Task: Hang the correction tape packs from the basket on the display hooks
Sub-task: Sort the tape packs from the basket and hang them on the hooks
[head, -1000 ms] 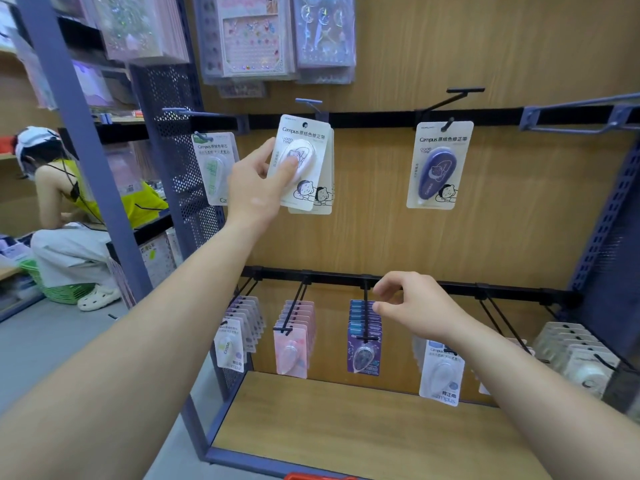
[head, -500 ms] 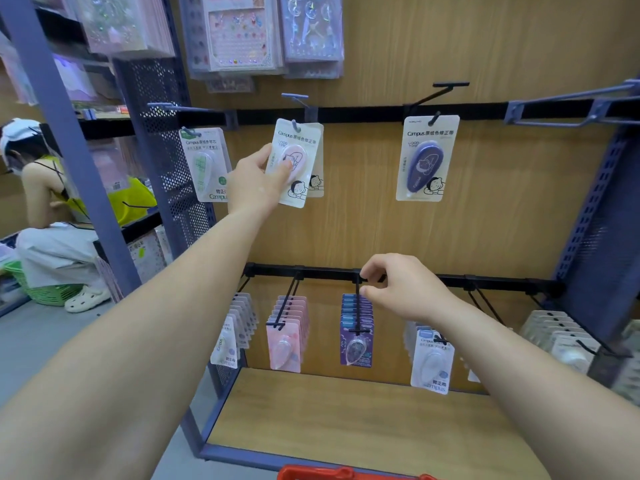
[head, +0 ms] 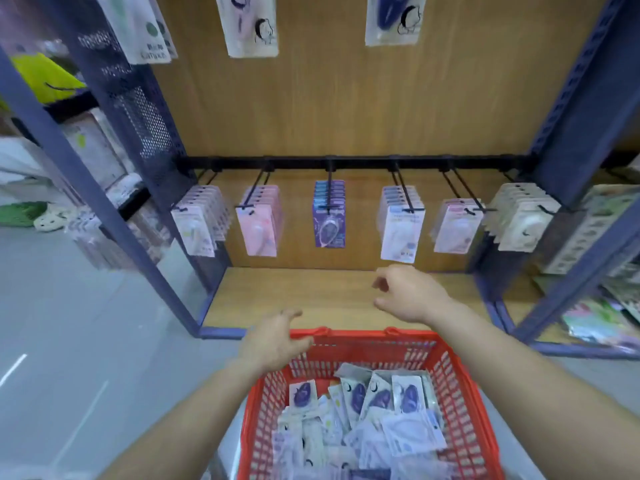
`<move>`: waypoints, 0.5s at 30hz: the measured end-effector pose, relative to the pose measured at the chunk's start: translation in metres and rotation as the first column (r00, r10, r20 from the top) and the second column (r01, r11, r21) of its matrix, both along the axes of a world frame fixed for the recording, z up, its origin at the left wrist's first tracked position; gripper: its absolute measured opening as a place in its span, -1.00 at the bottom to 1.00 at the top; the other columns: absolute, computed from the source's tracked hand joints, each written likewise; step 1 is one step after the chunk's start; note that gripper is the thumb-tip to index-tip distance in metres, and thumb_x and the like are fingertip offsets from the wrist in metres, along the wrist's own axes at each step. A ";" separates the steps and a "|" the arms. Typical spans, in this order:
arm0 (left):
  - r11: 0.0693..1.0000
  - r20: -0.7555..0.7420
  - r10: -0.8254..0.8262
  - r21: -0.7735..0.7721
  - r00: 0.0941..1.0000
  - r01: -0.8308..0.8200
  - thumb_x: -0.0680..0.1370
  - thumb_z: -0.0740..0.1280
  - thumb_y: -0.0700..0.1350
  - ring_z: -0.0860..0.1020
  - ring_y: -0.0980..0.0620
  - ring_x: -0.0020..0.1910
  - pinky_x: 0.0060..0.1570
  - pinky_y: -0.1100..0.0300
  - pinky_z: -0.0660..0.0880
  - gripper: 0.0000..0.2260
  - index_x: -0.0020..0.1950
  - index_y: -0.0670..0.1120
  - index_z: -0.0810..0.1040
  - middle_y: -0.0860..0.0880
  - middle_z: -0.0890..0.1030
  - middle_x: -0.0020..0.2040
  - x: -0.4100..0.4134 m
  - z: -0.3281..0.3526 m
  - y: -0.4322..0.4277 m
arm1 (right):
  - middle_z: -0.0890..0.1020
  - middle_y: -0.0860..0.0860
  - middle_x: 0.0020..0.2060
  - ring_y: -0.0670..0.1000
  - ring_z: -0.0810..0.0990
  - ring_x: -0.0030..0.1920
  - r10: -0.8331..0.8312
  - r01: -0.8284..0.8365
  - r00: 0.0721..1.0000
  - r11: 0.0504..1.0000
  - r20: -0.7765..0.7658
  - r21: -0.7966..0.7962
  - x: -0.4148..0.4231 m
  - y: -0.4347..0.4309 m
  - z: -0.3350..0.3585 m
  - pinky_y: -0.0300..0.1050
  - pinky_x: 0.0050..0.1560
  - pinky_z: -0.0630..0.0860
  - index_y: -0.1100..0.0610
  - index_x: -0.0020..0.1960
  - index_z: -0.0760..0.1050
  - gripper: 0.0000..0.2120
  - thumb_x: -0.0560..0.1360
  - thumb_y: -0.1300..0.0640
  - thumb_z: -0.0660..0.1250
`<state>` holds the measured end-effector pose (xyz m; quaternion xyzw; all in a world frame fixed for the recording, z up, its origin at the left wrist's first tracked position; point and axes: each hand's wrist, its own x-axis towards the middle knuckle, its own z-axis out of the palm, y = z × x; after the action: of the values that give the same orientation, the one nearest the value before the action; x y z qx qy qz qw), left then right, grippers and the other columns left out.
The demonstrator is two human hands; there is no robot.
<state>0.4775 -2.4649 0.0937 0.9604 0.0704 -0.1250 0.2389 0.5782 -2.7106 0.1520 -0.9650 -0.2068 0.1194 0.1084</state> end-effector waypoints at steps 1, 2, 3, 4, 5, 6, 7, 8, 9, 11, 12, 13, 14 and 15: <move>1.000 -0.044 -0.016 -0.020 0.999 0.016 0.53 0.43 0.12 0.50 0.00 0.34 0.26 0.20 0.40 -0.40 0.53 -0.03 0.41 -0.03 0.52 0.37 -0.011 -0.020 -0.005 | 0.64 -0.03 0.08 0.08 0.61 0.15 -0.007 0.007 0.999 1.000 -0.053 -0.013 -0.009 -0.006 -0.024 -0.05 0.08 0.55 -0.01 0.17 0.57 -0.73 0.50 -0.04 0.39; 0.999 -0.088 -0.021 -0.034 0.996 0.018 0.53 0.44 0.09 0.51 0.03 0.31 0.24 0.22 0.39 -0.41 0.52 -0.04 0.42 0.00 0.52 0.34 -0.020 -0.038 -0.010 | 0.64 -0.03 0.08 0.09 0.61 0.15 -0.016 0.013 0.994 0.999 -0.105 -0.029 -0.017 -0.012 -0.048 -0.05 0.09 0.55 -0.01 0.17 0.57 -0.73 0.50 -0.05 0.39; 0.999 -0.127 -0.012 -0.040 0.992 0.007 0.51 0.44 0.10 0.52 0.01 0.30 0.23 0.22 0.39 -0.42 0.49 -0.06 0.45 -0.03 0.54 0.34 -0.026 -0.058 -0.013 | 0.64 -0.02 0.09 0.09 0.61 0.16 -0.018 0.012 0.989 0.999 -0.149 -0.044 -0.026 -0.018 -0.072 -0.04 0.08 0.54 -0.01 0.17 0.56 -0.73 0.51 -0.05 0.39; 0.999 -0.180 0.004 -0.038 0.984 -0.011 0.48 0.42 0.15 0.54 -0.03 0.29 0.21 0.20 0.40 -0.41 0.45 -0.06 0.48 -0.06 0.56 0.33 -0.030 -0.077 -0.016 | 0.64 -0.01 0.11 0.10 0.61 0.16 -0.019 0.007 0.981 0.998 -0.191 -0.068 -0.034 -0.024 -0.094 -0.05 0.08 0.53 0.00 0.18 0.55 -0.73 0.52 -0.05 0.38; 0.999 -0.220 0.015 -0.041 0.975 -0.024 0.43 0.38 0.23 0.57 -0.06 0.26 0.18 0.19 0.44 -0.38 0.42 -0.05 0.51 -0.08 0.59 0.30 -0.034 -0.098 -0.019 | 0.63 0.01 0.14 0.10 0.60 0.18 -0.022 0.001 0.975 0.995 -0.221 -0.095 -0.042 -0.030 -0.118 -0.05 0.07 0.51 0.02 0.21 0.54 -0.71 0.53 -0.04 0.37; 0.998 -0.238 0.014 -0.050 0.971 -0.027 0.37 0.32 0.30 0.58 -0.07 0.24 0.18 0.16 0.47 -0.33 0.39 -0.04 0.51 -0.07 0.60 0.28 -0.036 -0.118 -0.021 | 0.62 0.03 0.17 0.11 0.59 0.20 -0.017 -0.013 0.969 0.992 -0.246 -0.123 -0.047 -0.035 -0.140 -0.05 0.08 0.51 0.03 0.24 0.53 -0.69 0.54 -0.04 0.35; 0.998 -0.267 0.006 -0.062 0.964 -0.023 0.34 0.29 0.33 0.58 -0.07 0.24 0.20 0.12 0.49 -0.29 0.39 -0.04 0.51 -0.07 0.60 0.29 -0.036 -0.139 -0.023 | 0.60 0.05 0.21 0.12 0.58 0.22 -0.012 -0.031 0.961 0.989 -0.277 -0.148 -0.052 -0.040 -0.160 -0.03 0.10 0.52 0.05 0.27 0.51 -0.67 0.55 -0.03 0.33; 0.997 -0.290 -0.001 -0.072 0.957 -0.021 0.36 0.31 0.32 0.56 -0.08 0.26 0.23 0.08 0.49 -0.28 0.41 -0.06 0.49 -0.08 0.58 0.32 -0.038 -0.149 -0.029 | 0.58 0.07 0.24 0.14 0.56 0.23 -0.018 -0.038 0.948 0.985 -0.318 -0.170 -0.057 -0.044 -0.180 -0.01 0.13 0.53 0.07 0.30 0.48 -0.65 0.57 -0.03 0.32; 0.997 -0.315 -0.007 -0.074 0.949 -0.017 0.42 0.36 0.29 0.53 -0.09 0.31 0.27 0.07 0.47 -0.29 0.45 -0.08 0.45 -0.10 0.54 0.37 -0.038 -0.160 -0.034 | 0.55 0.10 0.27 0.16 0.54 0.24 -0.023 -0.047 0.934 0.981 -0.357 -0.188 -0.059 -0.048 -0.198 0.03 0.17 0.53 0.08 0.34 0.45 -0.62 0.58 -0.03 0.31; 0.995 -0.375 -0.030 -0.097 0.926 -0.008 0.52 0.40 0.22 0.45 -0.10 0.41 0.35 0.08 0.42 -0.29 0.56 -0.10 0.34 -0.11 0.44 0.48 -0.034 -0.185 -0.045 | 0.47 0.12 0.33 0.18 0.50 0.29 -0.054 -0.044 0.901 0.976 -0.431 -0.213 -0.060 -0.056 -0.231 0.08 0.23 0.51 0.09 0.45 0.37 -0.51 0.59 -0.07 0.33; 0.994 -0.388 -0.032 -0.106 0.921 -0.010 0.54 0.40 0.21 0.43 -0.10 0.44 0.37 0.07 0.41 -0.28 0.58 -0.08 0.29 -0.10 0.40 0.51 -0.032 -0.193 -0.050 | 0.43 0.13 0.37 0.20 0.47 0.34 -0.077 -0.024 0.895 0.976 -0.440 -0.218 -0.061 -0.059 -0.240 0.09 0.28 0.48 0.09 0.50 0.32 -0.44 0.59 -0.09 0.34; 0.993 -0.396 -0.029 -0.120 0.918 -0.021 0.54 0.40 0.21 0.42 -0.09 0.45 0.38 0.06 0.41 -0.28 0.60 -0.07 0.28 -0.09 0.38 0.53 -0.028 -0.203 -0.056 | 0.40 0.13 0.40 0.22 0.43 0.38 -0.104 0.006 0.896 0.975 -0.433 -0.223 -0.061 -0.062 -0.250 0.11 0.33 0.45 0.08 0.53 0.29 -0.40 0.58 -0.11 0.34; 0.990 -0.407 -0.024 -0.136 0.913 -0.035 0.55 0.40 0.21 0.41 -0.09 0.47 0.39 0.05 0.40 -0.28 0.60 -0.06 0.27 -0.09 0.38 0.54 -0.023 -0.215 -0.062 | 0.37 0.14 0.43 0.24 0.39 0.41 -0.140 0.044 0.894 0.973 -0.426 -0.228 -0.059 -0.065 -0.263 0.11 0.37 0.41 0.08 0.55 0.26 -0.37 0.58 -0.13 0.34; 0.985 -0.412 -0.006 -0.158 0.911 -0.064 0.54 0.41 0.21 0.39 -0.10 0.48 0.40 0.03 0.40 -0.28 0.60 -0.05 0.26 -0.10 0.39 0.53 -0.016 -0.227 -0.068 | 0.35 0.16 0.45 0.27 0.36 0.43 -0.180 0.094 0.892 0.971 -0.415 -0.221 -0.056 -0.067 -0.275 0.10 0.41 0.36 0.09 0.56 0.25 -0.36 0.58 -0.13 0.32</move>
<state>0.4611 -2.5334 -0.1329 0.8879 0.1225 -0.3261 0.3006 0.5226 -2.7774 -0.1230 -0.9326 -0.0962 0.3417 0.0646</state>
